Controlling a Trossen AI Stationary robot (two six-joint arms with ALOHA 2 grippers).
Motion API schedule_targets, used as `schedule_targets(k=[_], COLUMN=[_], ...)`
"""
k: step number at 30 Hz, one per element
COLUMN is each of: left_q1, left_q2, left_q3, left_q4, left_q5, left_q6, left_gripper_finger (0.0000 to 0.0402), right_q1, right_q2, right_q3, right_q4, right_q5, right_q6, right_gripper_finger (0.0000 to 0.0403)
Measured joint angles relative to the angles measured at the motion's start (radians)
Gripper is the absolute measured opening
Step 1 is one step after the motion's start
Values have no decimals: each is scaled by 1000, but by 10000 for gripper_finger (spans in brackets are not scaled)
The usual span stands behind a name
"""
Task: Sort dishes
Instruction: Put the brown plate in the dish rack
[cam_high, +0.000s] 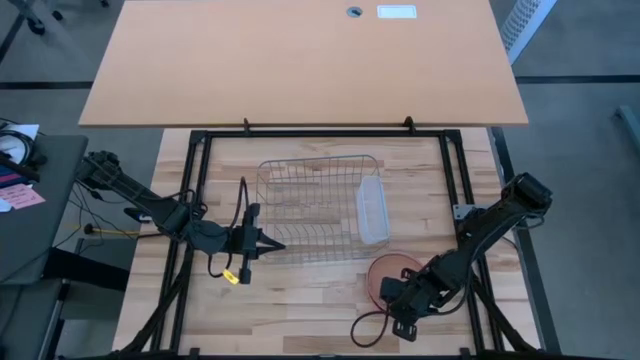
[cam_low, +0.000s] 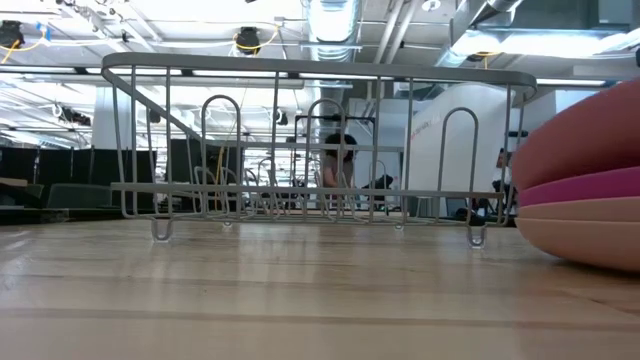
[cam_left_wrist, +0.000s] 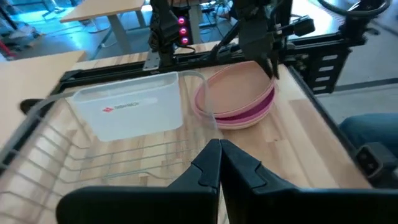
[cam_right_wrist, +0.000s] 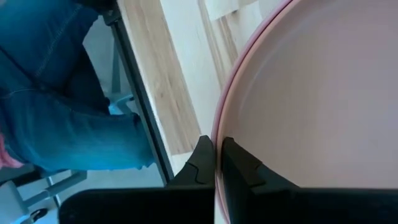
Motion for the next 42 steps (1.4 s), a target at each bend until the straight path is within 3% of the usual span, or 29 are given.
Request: schedule_targets(k=[7, 13, 18, 24, 32, 42], left_q1=[-1, -1, -1, -1, -1, -6], left_q2=[112, 305, 503, 699, 867, 1029], left_q3=[0, 0, 20, 138, 320, 500], left_q4=[264, 538, 659, 693, 671, 539], left_q5=[178, 186, 186, 185, 171, 52], left_q6=[69, 137, 133, 166, 200, 239], left_gripper_finger=[0, 0, 0, 0, 0, 0], right_q1=[-23, -45, -62, -70, -74, -93], right_q2=[0, 0, 0, 0, 0, 0], right_q3=[0, 0, 0, 0, 0, 0], right_q4=[3, 25, 31, 33, 52, 56], right_q5=[-29, -31, -34, -30, -29, -64], right_q6=[-19, -61, -79, -78, -78, -78], right_gripper_finger=[10, 11, 11, 11, 11, 11])
